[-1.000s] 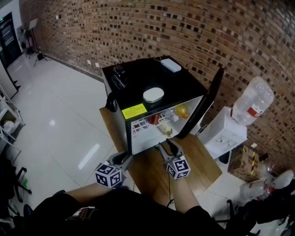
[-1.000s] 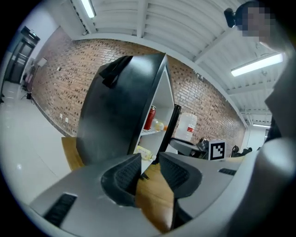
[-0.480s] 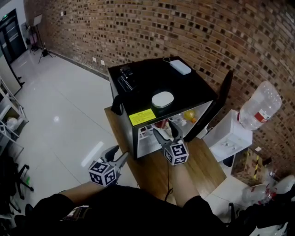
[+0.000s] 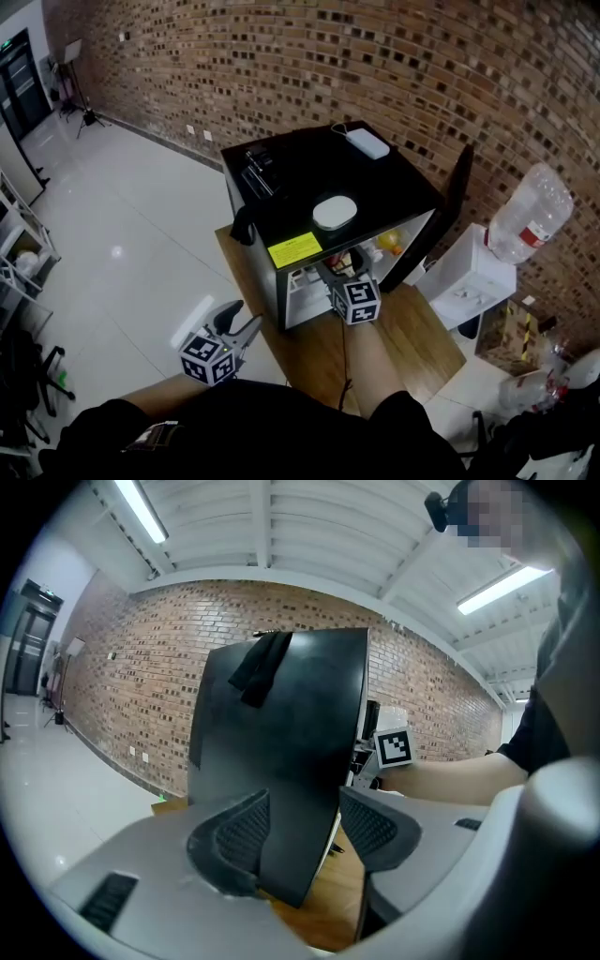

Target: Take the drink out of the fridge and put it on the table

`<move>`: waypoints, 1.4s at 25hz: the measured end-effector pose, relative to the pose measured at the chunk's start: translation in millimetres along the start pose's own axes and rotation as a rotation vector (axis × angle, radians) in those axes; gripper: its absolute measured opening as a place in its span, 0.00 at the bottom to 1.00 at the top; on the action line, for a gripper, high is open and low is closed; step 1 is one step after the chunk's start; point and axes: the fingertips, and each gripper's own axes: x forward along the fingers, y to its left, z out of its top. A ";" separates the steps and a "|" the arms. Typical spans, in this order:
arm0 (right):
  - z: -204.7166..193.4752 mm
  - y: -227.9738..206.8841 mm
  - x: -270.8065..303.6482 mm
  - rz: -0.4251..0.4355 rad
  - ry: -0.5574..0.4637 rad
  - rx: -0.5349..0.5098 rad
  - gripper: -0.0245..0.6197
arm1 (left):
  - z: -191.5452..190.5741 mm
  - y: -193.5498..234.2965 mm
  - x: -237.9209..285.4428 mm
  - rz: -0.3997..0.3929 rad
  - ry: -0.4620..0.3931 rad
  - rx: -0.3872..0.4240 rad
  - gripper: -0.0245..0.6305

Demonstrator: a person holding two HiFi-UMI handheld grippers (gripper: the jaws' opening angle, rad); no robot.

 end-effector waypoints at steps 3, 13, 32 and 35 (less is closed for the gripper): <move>6.7 -0.7 9.3 0.002 -0.016 -0.003 0.60 | -1.2 3.2 1.3 -0.003 0.004 0.001 0.38; 19.6 12.1 3.0 0.065 -0.056 -0.072 0.53 | 1.4 6.8 5.3 -0.014 0.010 0.008 0.38; -95.7 -18.8 -236.9 0.011 0.008 0.080 0.53 | -66.4 -123.4 42.7 -0.149 0.130 -0.071 0.38; -135.1 -13.2 -266.5 0.023 0.065 0.082 0.53 | -77.9 -157.7 45.9 -0.177 0.151 -0.048 0.38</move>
